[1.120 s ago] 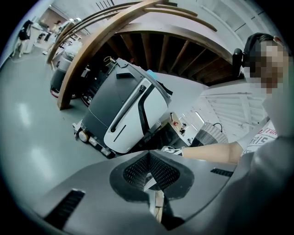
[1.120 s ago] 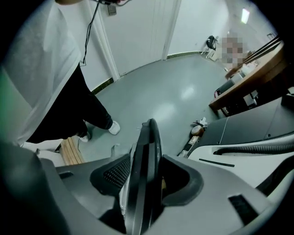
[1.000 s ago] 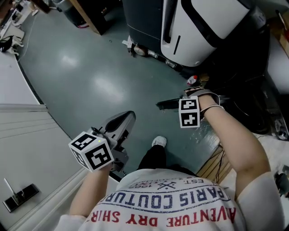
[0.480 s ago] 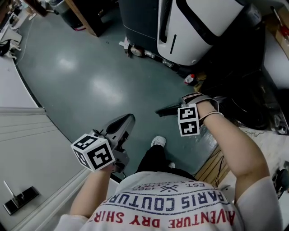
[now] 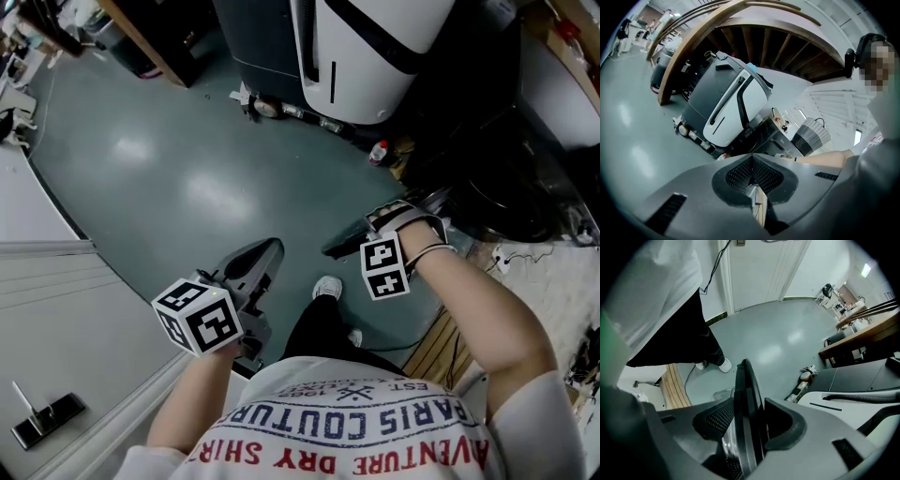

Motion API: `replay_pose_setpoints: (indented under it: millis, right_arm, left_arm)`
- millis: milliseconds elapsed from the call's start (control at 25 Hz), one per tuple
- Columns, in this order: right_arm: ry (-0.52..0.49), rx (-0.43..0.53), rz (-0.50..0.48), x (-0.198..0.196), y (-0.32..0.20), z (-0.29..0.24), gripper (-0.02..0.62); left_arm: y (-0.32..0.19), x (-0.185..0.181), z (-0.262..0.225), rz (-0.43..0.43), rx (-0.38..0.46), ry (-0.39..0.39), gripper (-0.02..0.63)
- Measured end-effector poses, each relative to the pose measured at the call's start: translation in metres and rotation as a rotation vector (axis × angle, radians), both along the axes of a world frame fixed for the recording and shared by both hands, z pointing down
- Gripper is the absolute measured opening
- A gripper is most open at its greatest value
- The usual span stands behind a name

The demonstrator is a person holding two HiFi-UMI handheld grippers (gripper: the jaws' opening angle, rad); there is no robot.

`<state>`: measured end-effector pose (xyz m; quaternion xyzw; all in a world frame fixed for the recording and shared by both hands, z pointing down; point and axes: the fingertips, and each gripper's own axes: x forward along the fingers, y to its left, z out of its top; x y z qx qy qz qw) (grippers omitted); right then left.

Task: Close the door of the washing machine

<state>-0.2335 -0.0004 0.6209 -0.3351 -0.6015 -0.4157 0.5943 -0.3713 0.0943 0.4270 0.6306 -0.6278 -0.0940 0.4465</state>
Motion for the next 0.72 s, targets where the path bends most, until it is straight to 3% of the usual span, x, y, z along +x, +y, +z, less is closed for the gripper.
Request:
replay_pose_setpoints:
  millis: [520, 720]
  right_arm:
    - [-0.031, 0.041, 0.010, 0.091, 0.027, -0.001, 0.233]
    - [-0.071, 0.023, 0.133, 0.120, 0.032, -0.005, 0.209]
  left_arm:
    - [0.014, 0.071, -0.006, 0.042, 0.020, 0.004, 0.025]
    - [0.019, 0.097, -0.009, 0.053, 0.030, 0.015, 0.025]
